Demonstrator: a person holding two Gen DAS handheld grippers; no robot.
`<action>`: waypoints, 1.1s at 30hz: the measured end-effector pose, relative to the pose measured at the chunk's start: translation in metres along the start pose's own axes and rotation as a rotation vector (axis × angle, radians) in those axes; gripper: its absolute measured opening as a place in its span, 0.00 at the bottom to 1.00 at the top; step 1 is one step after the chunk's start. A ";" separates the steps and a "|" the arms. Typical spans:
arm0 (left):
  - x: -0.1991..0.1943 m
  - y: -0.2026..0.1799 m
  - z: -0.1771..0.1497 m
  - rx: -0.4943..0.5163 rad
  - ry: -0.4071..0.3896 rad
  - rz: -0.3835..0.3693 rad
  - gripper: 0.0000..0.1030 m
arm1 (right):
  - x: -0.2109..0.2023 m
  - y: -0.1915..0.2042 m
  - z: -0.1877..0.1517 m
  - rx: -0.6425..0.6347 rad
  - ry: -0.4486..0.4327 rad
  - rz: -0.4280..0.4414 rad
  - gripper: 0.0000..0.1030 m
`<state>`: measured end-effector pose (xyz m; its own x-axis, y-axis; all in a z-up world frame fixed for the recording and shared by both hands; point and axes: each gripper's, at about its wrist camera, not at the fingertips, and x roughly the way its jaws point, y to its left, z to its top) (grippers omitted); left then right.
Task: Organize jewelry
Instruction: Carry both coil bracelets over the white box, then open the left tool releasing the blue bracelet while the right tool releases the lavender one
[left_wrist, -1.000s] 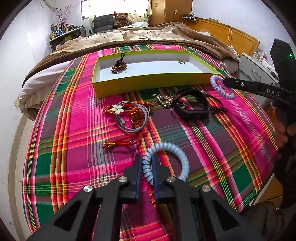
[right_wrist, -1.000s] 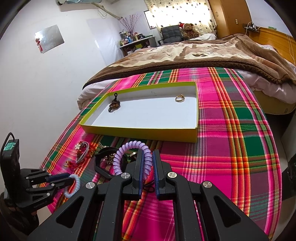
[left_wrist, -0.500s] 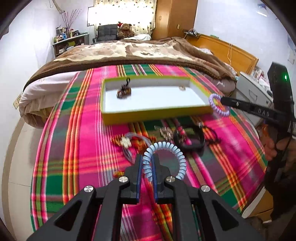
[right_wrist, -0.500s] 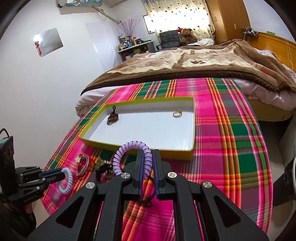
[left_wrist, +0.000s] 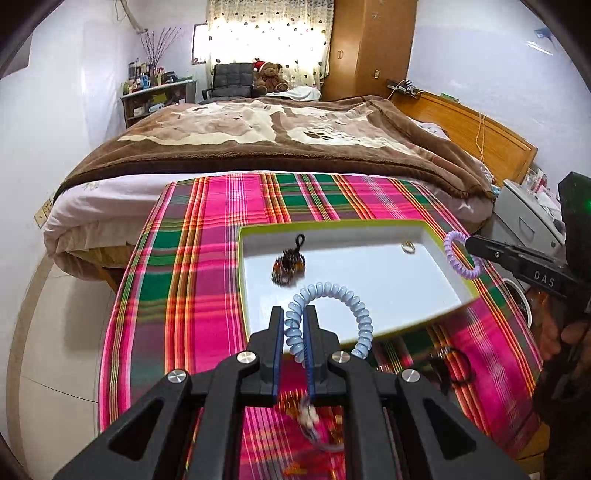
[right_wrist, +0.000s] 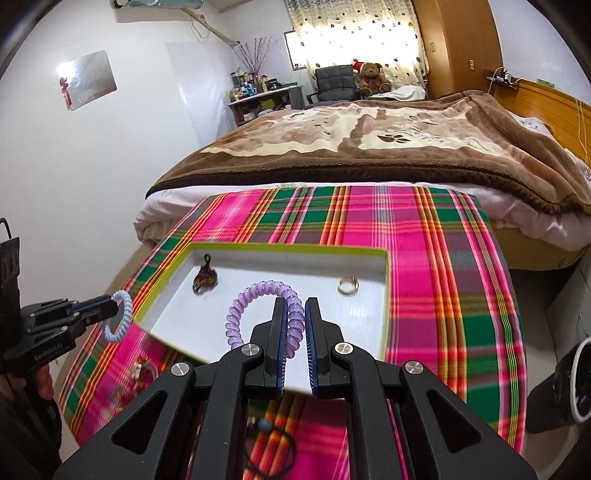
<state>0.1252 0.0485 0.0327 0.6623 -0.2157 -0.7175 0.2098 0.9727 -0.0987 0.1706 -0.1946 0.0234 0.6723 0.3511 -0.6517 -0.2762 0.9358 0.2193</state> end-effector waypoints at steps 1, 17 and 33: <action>0.005 0.001 0.004 -0.002 0.004 -0.003 0.10 | 0.005 0.000 0.004 -0.004 0.004 -0.005 0.09; 0.065 0.000 0.019 -0.007 0.091 -0.016 0.10 | 0.097 -0.003 0.034 -0.032 0.163 -0.012 0.09; 0.088 0.004 0.013 -0.032 0.158 -0.012 0.11 | 0.128 -0.005 0.031 -0.037 0.226 -0.026 0.09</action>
<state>0.1940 0.0321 -0.0222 0.5379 -0.2136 -0.8155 0.1921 0.9730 -0.1281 0.2788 -0.1531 -0.0384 0.5099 0.3071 -0.8035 -0.2891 0.9409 0.1762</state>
